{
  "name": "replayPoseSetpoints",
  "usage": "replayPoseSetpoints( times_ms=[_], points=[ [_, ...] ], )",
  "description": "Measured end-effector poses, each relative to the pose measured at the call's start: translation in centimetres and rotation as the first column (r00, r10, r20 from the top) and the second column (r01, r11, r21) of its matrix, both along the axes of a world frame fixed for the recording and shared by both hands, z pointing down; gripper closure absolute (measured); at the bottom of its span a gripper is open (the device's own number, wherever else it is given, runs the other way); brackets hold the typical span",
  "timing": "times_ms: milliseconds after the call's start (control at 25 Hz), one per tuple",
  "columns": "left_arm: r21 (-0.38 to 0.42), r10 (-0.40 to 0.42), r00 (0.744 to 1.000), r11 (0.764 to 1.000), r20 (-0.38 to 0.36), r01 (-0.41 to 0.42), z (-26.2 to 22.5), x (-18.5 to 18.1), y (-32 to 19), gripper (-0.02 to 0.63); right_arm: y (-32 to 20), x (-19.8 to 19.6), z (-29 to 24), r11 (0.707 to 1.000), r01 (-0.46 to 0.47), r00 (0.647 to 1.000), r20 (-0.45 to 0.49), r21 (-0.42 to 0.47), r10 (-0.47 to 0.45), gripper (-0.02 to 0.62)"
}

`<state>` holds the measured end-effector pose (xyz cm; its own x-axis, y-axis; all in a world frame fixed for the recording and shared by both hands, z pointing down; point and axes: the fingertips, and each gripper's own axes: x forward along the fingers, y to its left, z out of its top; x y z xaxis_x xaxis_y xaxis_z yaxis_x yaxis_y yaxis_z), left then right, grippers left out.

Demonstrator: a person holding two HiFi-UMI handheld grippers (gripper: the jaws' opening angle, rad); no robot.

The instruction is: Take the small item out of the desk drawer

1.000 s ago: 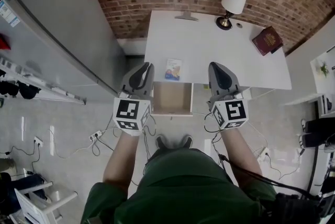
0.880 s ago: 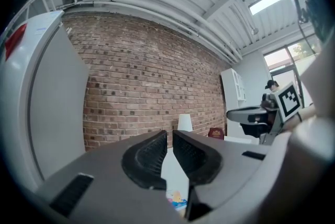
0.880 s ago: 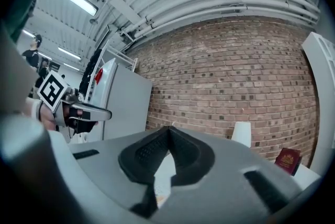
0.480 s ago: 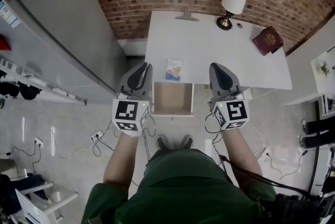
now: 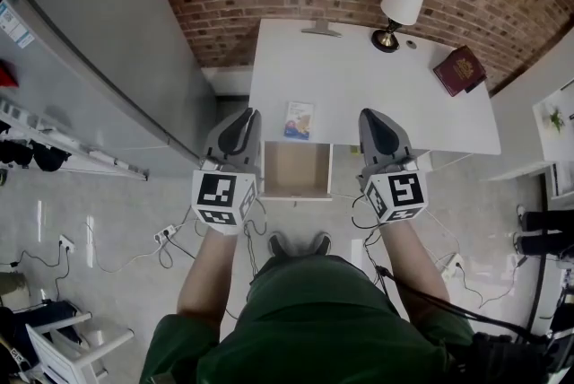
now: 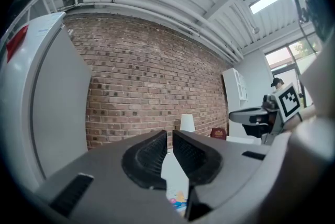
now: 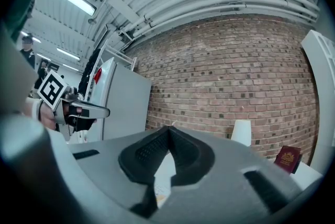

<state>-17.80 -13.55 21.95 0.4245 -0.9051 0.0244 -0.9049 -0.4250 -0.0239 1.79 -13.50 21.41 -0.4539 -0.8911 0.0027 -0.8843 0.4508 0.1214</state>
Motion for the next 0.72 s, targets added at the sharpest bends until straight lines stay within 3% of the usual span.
replayPoseSetpoints(
  times_ms=[720],
  points=[
    [-0.013,0.021,1.000,1.000,0.003,-0.021,0.96,-0.75,-0.93,0.578,-0.63,-0.68,0.88,1.000,-0.014,1.000,-0.001,-0.017,0.014,0.594]
  ],
)
